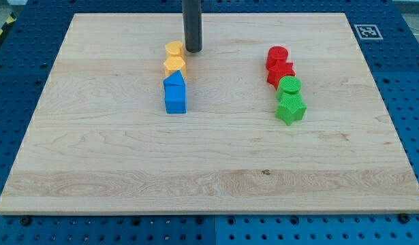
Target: Move the red circle towards the right
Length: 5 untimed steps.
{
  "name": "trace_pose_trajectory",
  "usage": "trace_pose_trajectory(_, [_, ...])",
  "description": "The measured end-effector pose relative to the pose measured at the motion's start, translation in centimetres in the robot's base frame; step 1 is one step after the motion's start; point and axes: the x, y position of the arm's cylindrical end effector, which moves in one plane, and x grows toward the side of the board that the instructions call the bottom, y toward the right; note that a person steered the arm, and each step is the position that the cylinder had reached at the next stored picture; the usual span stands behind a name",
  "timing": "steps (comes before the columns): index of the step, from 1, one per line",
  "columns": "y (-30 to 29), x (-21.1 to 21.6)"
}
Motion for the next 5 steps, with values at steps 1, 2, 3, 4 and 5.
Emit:
trace_pose_trajectory(1, [1.7, 0.4])
trace_pose_trajectory(2, [6.5, 1.1])
trace_pose_trajectory(3, [8.3, 1.8])
trace_pose_trajectory(4, [8.9, 2.3])
trace_pose_trajectory(5, [10.8, 2.3])
